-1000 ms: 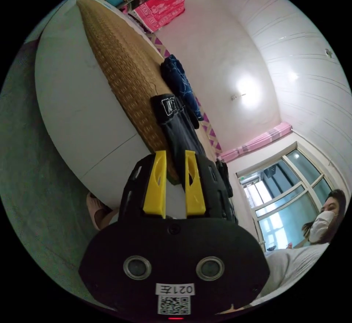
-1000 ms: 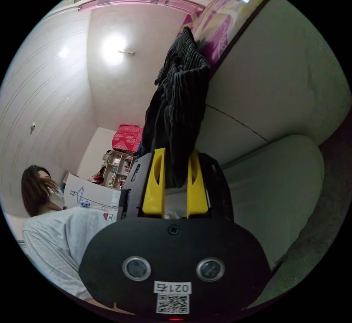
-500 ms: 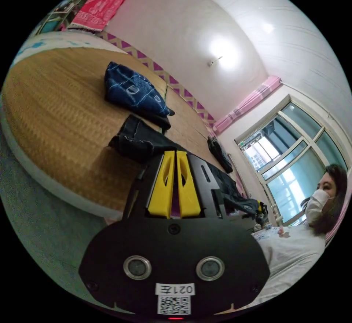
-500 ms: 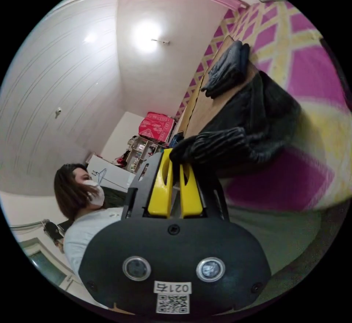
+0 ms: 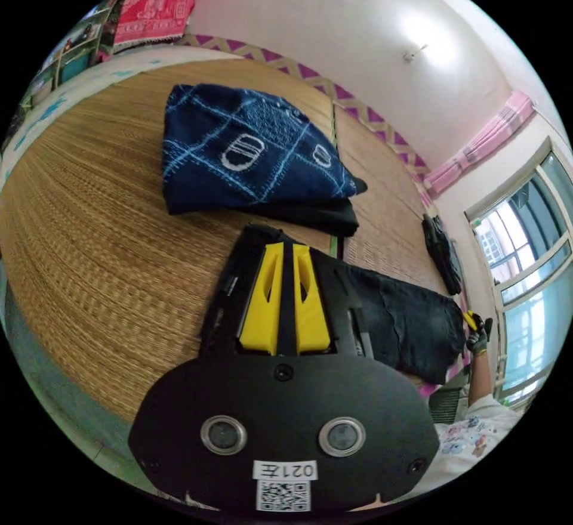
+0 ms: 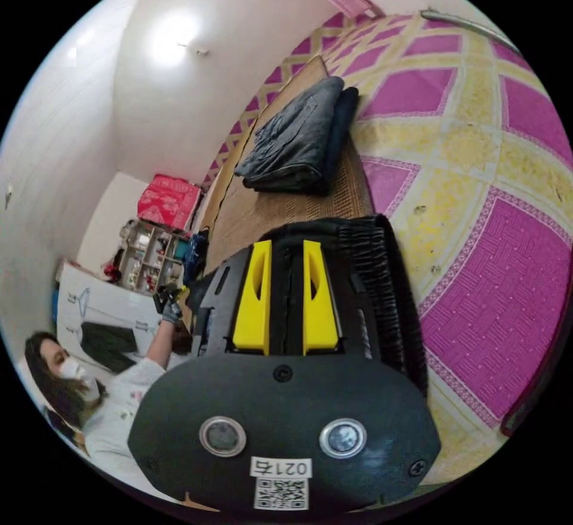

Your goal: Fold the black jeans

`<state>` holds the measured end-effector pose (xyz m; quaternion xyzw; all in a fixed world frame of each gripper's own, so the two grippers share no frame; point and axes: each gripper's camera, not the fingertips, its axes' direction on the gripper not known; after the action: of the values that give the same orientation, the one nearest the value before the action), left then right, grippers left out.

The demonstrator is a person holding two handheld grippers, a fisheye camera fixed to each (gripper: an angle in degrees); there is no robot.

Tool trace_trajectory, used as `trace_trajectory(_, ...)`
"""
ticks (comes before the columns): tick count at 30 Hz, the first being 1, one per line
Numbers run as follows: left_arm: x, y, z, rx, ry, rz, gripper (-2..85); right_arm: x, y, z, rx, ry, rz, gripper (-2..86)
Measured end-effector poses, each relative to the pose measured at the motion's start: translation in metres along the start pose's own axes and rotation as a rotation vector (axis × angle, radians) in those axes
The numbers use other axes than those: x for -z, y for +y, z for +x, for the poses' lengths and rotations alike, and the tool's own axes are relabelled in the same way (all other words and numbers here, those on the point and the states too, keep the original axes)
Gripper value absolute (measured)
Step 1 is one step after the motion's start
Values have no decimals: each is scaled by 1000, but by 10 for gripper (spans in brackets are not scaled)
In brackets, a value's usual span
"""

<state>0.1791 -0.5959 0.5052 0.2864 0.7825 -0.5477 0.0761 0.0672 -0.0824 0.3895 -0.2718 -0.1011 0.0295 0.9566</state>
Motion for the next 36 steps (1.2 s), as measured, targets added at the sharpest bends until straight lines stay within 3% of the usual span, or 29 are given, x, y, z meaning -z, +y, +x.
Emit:
trace_trajectory(7, -14, 40, 44, -231, 100, -66, -8, -38, 46, -83, 367, 224, -177, 82)
trace_trajectory(11, -34, 58, 71, -297, 35, -74, -6, -78, 45, -83, 441, 438, -241, 60)
trace_trajectory(14, -28, 73, 58, -160, -21, 43, 2, -78, 49, -73, 408, 415, -197, 64)
trace_trajectory(19, -4, 102, -15, 268, 57, 190, 82, -63, 79, -90, 428, 359, -126, 84)
trace_trajectory(23, -14, 105, -35, 361, 184, 196, 95, -58, 107, -96, 422, 284, -100, 84)
trace_trajectory(30, -43, 87, -23, 476, 316, 34, 143, -48, 134, -99, 372, 122, -43, 84)
trace_trajectory(36, -67, 89, -3, 487, 291, 26, 132, -45, 153, -110, 398, 111, -29, 83)
